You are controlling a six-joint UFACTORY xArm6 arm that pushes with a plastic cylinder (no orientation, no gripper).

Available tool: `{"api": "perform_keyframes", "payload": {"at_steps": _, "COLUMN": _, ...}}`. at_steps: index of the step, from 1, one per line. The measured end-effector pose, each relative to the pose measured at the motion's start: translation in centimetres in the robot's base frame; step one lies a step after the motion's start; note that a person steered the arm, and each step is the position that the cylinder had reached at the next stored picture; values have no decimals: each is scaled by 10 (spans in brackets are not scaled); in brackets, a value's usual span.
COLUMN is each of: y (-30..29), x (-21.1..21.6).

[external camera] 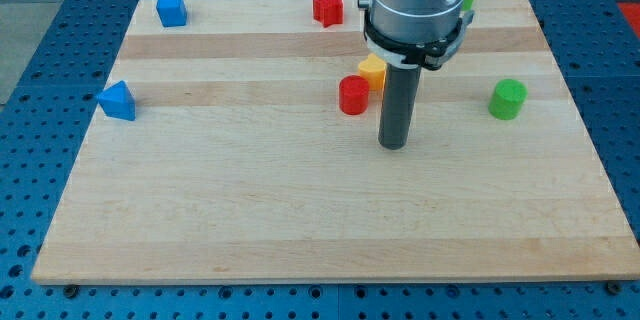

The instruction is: Separate the yellow blocks from each other

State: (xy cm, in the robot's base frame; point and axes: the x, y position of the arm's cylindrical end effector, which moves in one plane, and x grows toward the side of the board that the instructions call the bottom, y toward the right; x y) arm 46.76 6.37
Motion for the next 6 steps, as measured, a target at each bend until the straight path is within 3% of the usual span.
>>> {"api": "perform_keyframes", "payload": {"at_steps": 1, "y": -72, "x": -8}}
{"api": "perform_keyframes", "payload": {"at_steps": 2, "y": -125, "x": -74}}
{"api": "perform_keyframes", "payload": {"at_steps": 3, "y": -98, "x": -142}}
{"api": "perform_keyframes", "payload": {"at_steps": 5, "y": 20, "x": -121}}
{"api": "perform_keyframes", "payload": {"at_steps": 6, "y": 14, "x": -99}}
